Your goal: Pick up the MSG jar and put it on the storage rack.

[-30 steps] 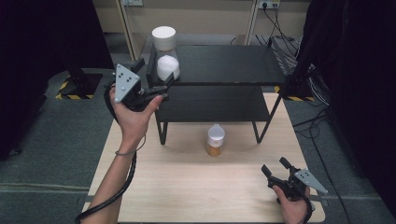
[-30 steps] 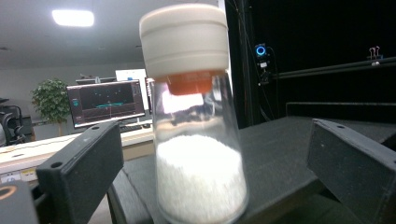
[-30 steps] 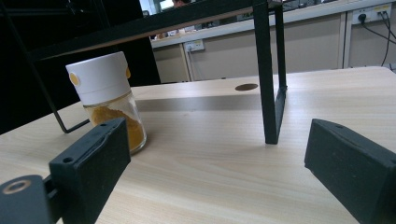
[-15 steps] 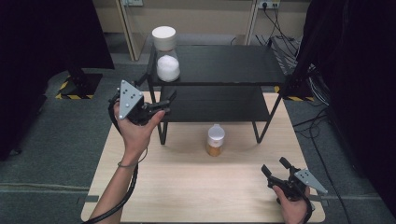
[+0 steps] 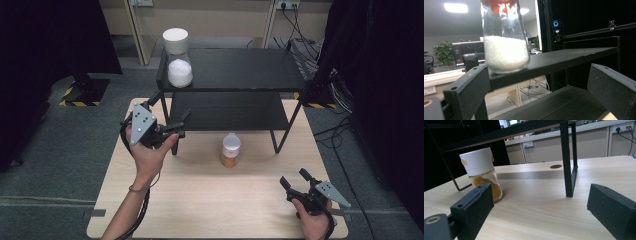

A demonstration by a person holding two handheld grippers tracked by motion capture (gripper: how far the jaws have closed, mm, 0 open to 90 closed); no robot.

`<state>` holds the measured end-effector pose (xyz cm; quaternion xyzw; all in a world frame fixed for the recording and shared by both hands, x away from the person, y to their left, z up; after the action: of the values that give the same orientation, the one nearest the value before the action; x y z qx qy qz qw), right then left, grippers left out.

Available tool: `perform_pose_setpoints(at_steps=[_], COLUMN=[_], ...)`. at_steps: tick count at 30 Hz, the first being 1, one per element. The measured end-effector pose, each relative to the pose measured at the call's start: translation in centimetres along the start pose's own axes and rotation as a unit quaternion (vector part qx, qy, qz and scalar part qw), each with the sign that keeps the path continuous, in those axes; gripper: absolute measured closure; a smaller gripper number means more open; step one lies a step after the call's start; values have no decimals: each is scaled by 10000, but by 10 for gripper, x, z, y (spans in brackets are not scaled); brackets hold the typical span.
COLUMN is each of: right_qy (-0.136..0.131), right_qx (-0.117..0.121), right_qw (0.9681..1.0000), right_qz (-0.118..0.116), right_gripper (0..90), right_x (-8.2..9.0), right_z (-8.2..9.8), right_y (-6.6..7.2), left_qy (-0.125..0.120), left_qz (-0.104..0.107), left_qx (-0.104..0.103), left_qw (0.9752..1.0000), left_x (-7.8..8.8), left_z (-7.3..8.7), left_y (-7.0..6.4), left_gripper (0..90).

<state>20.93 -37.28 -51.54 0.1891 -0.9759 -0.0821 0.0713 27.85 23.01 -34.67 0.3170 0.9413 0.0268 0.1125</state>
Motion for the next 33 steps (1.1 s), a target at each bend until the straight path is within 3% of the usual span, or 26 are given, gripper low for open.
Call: perform_pose_setpoints(at_steps=[13, 33], right_qy=[6, 16], right_qx=[7, 24], right_qw=[10000, 10000], right_qz=[2, 6], right_gripper=[71, 71], right_x=[0, 0], right_z=[0, -1], right_y=[0, 1], left_qy=[112, 356], left_qz=[119, 313], left_qx=[76, 469], left_qw=[9998, 9978], left_x=[14, 52], left_z=[23, 75], left_y=[-13, -29], left_gripper=[33, 33])
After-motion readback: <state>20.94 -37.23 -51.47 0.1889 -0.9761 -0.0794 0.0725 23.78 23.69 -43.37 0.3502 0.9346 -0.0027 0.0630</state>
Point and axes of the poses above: each handheld gripper's, and its own axes: x roughly backward along the jaws, z roughly out of its underside, y roughly to its left, the point moved 1 cm from there along -x, roughly forward along the jaws, and after that the axes turned 6 degrees about z, right-handed, at the moved point
